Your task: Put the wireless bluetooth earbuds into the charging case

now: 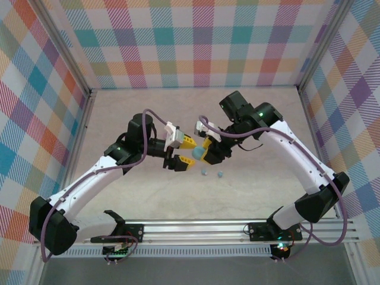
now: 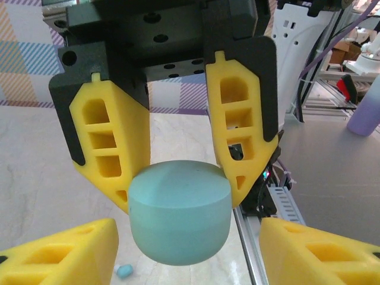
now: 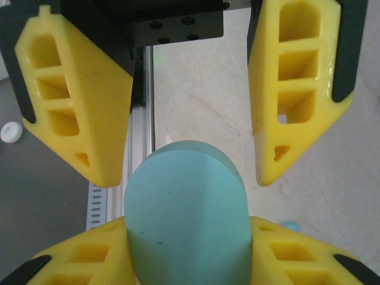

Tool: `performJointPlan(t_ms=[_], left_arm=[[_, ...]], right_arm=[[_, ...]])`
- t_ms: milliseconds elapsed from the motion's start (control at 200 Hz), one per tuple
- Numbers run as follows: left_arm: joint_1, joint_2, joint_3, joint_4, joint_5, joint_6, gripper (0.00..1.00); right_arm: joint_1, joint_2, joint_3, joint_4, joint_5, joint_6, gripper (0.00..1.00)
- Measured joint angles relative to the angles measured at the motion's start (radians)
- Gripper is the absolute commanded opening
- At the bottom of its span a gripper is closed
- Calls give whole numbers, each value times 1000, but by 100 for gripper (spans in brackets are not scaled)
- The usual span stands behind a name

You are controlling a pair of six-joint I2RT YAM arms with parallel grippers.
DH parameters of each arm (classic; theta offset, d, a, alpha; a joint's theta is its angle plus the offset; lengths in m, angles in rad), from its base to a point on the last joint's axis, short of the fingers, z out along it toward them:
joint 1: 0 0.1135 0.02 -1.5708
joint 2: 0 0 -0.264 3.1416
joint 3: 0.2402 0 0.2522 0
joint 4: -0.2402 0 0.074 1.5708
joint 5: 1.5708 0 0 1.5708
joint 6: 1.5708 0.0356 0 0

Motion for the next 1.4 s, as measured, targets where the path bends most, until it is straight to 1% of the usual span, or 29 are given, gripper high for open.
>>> performJointPlan(t_ms=[430,540,690,785,855,895,970,1055,1125,1200,1260,1400], left_arm=[[-6,19,13,-23,-3,8,58],[-7,24,17,-23,-2,6,53],[-10,35,18,-23,4,7,52],[-12,39,18,-28,8,7,43],[-13,39,19,-33,8,10,33],[-13,39,19,-37,8,14,27],[-13,39,19,-47,8,11,16],[-12,39,19,-52,7,12,8],[-12,39,19,-57,6,13,6],[-11,39,19,-57,5,11,6],[-13,42,19,-57,8,11,5],[-14,50,19,-58,5,11,5]], right_arm=[[22,0,0,0,22,-18,29],[28,0,0,1,26,-18,29],[28,1,1,1,41,-18,29],[29,1,3,2,47,-18,29],[29,1,5,0,52,-18,30],[29,1,5,-1,55,-18,31],[29,1,5,-7,62,-17,37],[29,1,4,-10,68,-17,43],[28,0,4,-12,73,-17,45],[28,-3,1,-9,72,-13,58],[32,-5,-2,22,65,-7,65],[35,-22,-16,85,66,8,67]])
